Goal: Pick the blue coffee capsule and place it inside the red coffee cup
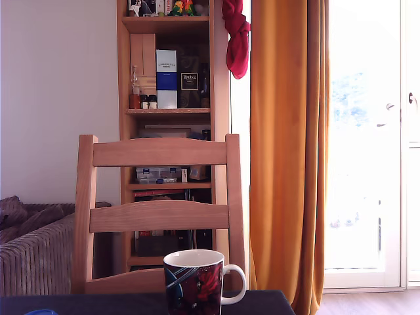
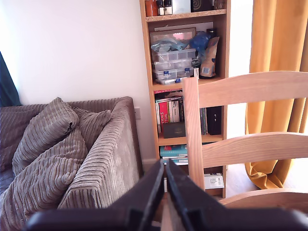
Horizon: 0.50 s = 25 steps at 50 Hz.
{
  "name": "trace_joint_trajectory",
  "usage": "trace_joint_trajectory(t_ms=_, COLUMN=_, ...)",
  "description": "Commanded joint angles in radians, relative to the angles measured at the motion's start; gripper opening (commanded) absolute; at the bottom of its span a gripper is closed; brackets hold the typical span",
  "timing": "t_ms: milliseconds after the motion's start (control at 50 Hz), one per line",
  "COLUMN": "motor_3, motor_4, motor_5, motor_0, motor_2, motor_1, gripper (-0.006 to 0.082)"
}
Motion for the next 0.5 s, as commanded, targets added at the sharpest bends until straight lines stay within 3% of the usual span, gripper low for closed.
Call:
trace_joint_trajectory(t_ms=0, motor_3=-0.108, motor_4=0.048, motor_5=-0.127, motor_0=0.012, motor_2=-0.033, motor_1=-0.014, gripper=-0.0015)
trace_joint_trajectory(t_ms=340, motor_3=-0.077, motor_4=0.050, motor_5=-0.149, motor_0=0.012, motor_2=-0.017, motor_1=-0.014, gripper=-0.0015)
trace_joint_trajectory(t_ms=480, motor_3=-0.053, motor_4=0.072, motor_5=-0.264, motor_0=0.012, motor_2=-0.017, motor_1=-0.014, gripper=-0.0015)
